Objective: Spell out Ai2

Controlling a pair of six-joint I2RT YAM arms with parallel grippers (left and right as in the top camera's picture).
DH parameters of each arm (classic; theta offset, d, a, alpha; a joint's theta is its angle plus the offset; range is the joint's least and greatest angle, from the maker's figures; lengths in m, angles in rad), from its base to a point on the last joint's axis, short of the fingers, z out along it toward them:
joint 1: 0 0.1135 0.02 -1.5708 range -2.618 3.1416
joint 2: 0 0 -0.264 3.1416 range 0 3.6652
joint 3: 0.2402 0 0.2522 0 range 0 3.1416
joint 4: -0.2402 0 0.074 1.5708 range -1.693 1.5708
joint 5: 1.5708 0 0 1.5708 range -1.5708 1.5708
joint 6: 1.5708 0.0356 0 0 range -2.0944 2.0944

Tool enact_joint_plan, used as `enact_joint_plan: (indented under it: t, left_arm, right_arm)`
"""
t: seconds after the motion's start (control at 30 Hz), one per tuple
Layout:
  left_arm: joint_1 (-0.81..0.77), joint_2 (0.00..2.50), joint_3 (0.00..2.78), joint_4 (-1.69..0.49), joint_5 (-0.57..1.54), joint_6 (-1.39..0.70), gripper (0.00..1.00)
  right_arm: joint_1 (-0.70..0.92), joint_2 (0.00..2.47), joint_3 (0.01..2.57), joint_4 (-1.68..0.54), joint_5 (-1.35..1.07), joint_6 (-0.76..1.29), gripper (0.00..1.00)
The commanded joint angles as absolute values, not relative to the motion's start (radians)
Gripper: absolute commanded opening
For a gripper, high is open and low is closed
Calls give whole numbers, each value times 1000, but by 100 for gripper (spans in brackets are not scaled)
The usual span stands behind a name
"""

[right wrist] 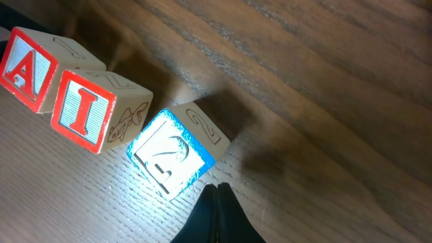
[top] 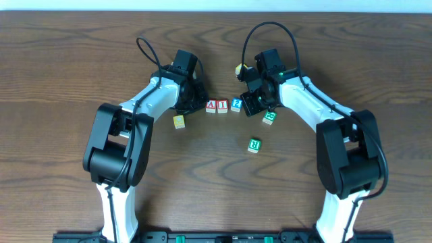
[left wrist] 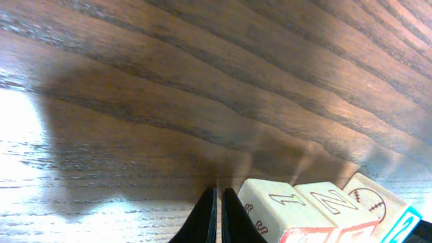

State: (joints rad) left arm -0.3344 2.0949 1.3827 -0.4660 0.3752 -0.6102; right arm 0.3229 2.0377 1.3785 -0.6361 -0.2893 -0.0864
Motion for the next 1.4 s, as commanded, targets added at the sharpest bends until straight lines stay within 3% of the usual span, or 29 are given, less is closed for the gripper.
enact_joint_plan:
  t: [0.0, 0.7, 1.37]
  left_arm:
    - [-334, 2115, 1394, -466, 395, -606, 6]
    - [-334, 2115, 1394, -463, 413, -598, 6]
    - [-333, 2115, 1394, -455, 412, -583, 6]
  right_arm:
    - [336, 2048, 1373, -641, -324, -76, 1]
    - [371, 2048, 1373, -611, -347, -87, 1]
    - [371, 2048, 1373, -550, -220, -90, 1]
